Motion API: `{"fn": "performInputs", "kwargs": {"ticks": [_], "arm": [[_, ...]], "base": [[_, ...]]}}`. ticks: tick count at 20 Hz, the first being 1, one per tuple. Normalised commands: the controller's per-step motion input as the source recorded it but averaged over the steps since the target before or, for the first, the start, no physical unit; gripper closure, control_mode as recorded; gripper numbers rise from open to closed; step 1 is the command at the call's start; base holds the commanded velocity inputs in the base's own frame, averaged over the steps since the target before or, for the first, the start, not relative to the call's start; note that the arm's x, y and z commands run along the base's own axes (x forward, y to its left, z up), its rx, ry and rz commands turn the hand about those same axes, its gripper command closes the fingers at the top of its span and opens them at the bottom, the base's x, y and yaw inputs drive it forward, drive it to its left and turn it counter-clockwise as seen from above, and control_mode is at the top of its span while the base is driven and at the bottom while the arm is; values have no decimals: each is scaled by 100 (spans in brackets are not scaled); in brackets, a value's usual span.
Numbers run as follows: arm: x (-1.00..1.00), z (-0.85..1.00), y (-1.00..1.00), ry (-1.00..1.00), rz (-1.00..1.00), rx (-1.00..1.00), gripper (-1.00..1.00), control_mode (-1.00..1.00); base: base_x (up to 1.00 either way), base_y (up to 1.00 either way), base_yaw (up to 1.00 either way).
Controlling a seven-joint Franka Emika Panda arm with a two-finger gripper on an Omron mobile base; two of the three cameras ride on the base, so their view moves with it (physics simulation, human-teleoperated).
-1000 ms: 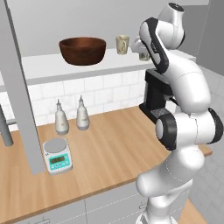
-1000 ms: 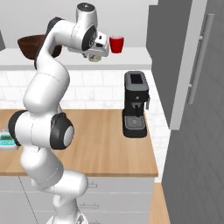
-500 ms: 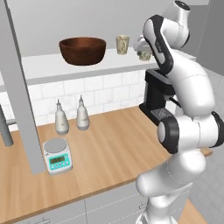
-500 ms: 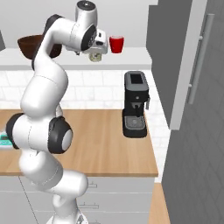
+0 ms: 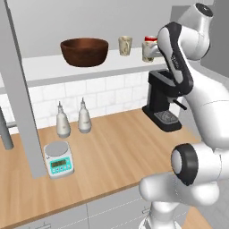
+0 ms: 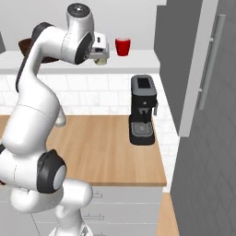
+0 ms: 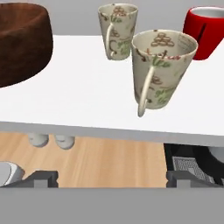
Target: Gather all objects into one cabinet and sort the glasses and bowls to opposite sides.
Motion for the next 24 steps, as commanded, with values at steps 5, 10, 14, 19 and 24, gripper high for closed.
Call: {"fn": "performInputs", "kwargs": {"ticks": [5, 10, 14, 19, 24], "arm": [[-100, 14, 0, -1, 2, 0, -100, -100], [-100, 30, 0, -1, 4, 0, -100, -100], [-100, 18, 0, 0, 1, 0, -100, -100], [-100, 21, 0, 8, 0, 0, -100, -100], [-100, 5, 3, 3, 0, 0, -100, -100]], "base": [[0, 0, 0], [0, 0, 0], [0, 0, 0], [0, 0, 0], [0, 0, 0]]}}
